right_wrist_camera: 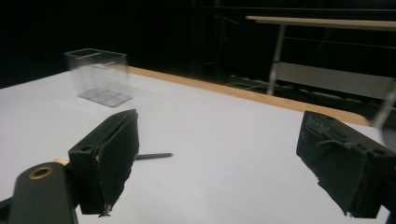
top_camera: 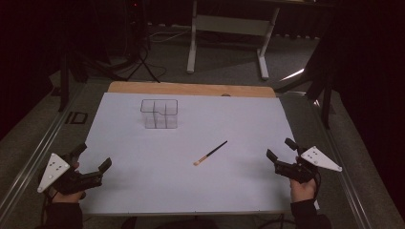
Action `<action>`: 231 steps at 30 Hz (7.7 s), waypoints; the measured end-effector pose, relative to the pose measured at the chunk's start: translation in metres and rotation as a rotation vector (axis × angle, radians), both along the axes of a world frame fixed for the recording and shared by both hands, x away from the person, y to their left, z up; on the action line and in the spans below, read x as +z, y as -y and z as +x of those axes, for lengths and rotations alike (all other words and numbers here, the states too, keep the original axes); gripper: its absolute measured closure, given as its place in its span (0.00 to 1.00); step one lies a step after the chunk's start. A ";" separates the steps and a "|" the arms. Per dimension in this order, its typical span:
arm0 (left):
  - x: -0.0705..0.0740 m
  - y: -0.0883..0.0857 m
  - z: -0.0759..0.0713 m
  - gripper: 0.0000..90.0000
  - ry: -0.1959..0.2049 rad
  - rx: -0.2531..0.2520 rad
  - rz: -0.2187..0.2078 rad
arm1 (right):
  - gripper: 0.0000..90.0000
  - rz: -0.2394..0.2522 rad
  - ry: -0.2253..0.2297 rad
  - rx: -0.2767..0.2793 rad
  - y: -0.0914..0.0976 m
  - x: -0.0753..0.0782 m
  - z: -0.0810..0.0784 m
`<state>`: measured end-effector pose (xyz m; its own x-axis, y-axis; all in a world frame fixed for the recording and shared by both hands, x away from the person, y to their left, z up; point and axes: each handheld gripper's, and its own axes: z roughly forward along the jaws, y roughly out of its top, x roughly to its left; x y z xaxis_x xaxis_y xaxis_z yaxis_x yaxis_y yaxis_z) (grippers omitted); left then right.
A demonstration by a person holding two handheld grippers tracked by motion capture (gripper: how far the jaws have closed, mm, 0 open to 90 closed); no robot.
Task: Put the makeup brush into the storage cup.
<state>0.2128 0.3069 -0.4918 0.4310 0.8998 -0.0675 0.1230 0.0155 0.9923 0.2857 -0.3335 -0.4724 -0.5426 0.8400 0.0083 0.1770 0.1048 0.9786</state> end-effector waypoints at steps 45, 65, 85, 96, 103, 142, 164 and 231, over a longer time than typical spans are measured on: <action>0.006 -0.002 -0.002 0.00 0.030 -0.038 -0.042 | 0.16 -0.349 -0.375 0.462 -0.048 -0.003 0.034; 0.007 -0.002 -0.003 0.00 0.035 -0.046 -0.038 | 0.15 -0.637 -0.503 0.755 -0.082 0.013 0.069; 0.006 -0.003 -0.008 0.00 0.032 -0.045 -0.032 | 0.16 -0.845 -0.551 0.890 -0.125 0.012 0.098; 0.006 -0.009 -0.016 0.00 0.025 -0.026 -0.037 | 0.21 -0.967 -0.566 0.973 -0.147 0.009 0.118; 0.005 -0.010 -0.019 0.00 0.022 -0.014 -0.037 | 0.21 -1.021 -0.526 0.984 -0.162 0.005 0.129; 0.001 -0.011 -0.021 0.00 -0.001 0.021 -0.052 | 0.70 -1.208 -0.190 1.301 -0.215 -0.024 0.148; 0.002 -0.011 -0.021 0.00 0.005 0.015 -0.053 | 0.93 -1.332 -0.240 1.357 -0.232 -0.031 0.151; 0.010 0.031 0.021 0.00 -0.078 -0.208 -0.098 | 0.93 -0.280 -0.642 0.623 -0.148 0.009 0.086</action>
<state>0.2334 0.2759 -0.4815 0.5963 0.7799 -0.1902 0.2094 0.0776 0.9748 0.3714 -0.1851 -0.4639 -0.8573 0.4160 0.3033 0.5070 0.5796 0.6380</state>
